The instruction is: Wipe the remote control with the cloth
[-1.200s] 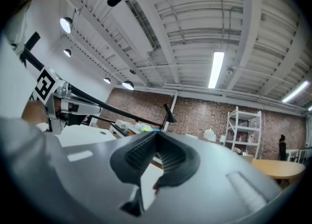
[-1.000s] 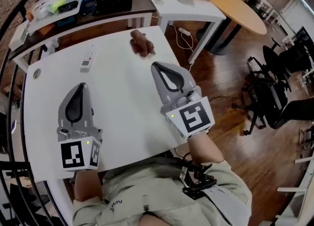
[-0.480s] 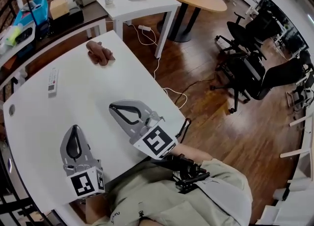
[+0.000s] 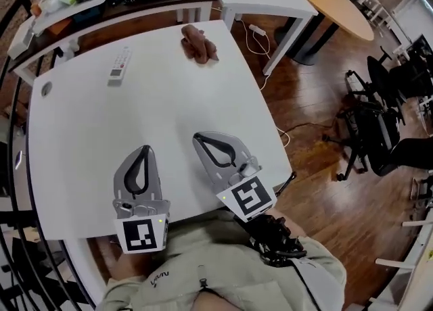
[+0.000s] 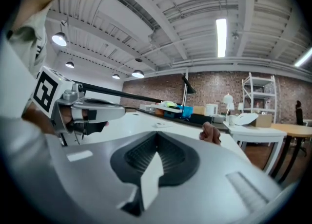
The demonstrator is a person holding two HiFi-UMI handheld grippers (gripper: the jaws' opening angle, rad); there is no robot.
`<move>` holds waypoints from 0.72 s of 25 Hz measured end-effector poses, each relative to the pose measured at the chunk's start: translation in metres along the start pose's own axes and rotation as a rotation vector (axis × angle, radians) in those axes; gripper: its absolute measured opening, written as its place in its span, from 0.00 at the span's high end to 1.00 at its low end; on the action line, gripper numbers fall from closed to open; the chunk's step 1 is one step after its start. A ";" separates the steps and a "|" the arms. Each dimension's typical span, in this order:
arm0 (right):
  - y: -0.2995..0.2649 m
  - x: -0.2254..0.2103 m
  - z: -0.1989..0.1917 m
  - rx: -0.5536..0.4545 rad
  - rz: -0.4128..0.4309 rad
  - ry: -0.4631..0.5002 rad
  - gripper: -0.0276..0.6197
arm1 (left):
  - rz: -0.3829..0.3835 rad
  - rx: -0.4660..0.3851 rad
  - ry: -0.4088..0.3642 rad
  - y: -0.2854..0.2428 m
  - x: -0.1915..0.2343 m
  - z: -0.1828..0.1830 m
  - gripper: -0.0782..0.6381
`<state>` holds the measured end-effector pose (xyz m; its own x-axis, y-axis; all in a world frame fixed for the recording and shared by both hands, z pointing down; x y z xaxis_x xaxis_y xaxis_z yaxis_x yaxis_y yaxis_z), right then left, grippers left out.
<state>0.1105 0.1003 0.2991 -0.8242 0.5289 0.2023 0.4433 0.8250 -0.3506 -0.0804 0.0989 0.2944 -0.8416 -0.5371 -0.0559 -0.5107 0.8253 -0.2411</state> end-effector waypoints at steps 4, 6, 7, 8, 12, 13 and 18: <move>-0.001 0.006 0.001 0.004 0.027 -0.008 0.95 | 0.033 0.009 0.010 0.007 0.001 -0.001 0.88; -0.001 0.007 0.002 0.010 0.020 -0.013 0.95 | 0.046 0.015 0.008 0.008 0.002 -0.001 0.88; -0.002 0.007 0.002 0.014 0.015 -0.015 0.95 | 0.051 0.020 0.007 0.007 0.003 -0.002 0.88; -0.002 0.007 0.002 0.018 0.009 -0.018 0.95 | 0.055 0.026 0.008 0.007 0.005 -0.003 0.88; -0.003 0.005 0.003 0.014 -0.012 -0.042 0.95 | 0.066 0.051 0.037 0.002 0.012 -0.005 0.88; -0.003 0.004 0.003 0.009 -0.015 -0.051 0.95 | 0.068 0.058 0.045 0.000 0.013 -0.004 0.88; -0.001 -0.001 -0.001 0.008 -0.019 -0.094 0.95 | 0.048 0.103 0.070 -0.009 0.013 -0.008 0.89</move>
<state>0.1110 0.0989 0.3007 -0.8618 0.4922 0.1226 0.4250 0.8326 -0.3551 -0.0882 0.0864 0.3039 -0.8769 -0.4807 -0.0031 -0.4514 0.8256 -0.3385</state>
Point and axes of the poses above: the fingertips, and each gripper's own axes: y backward along the fingers, x to its left, z out of its top, the point moved 10 cm from there along y, backward along the fingers, and after that the axes turned 15 degrees about x, right-handed, at the moved point
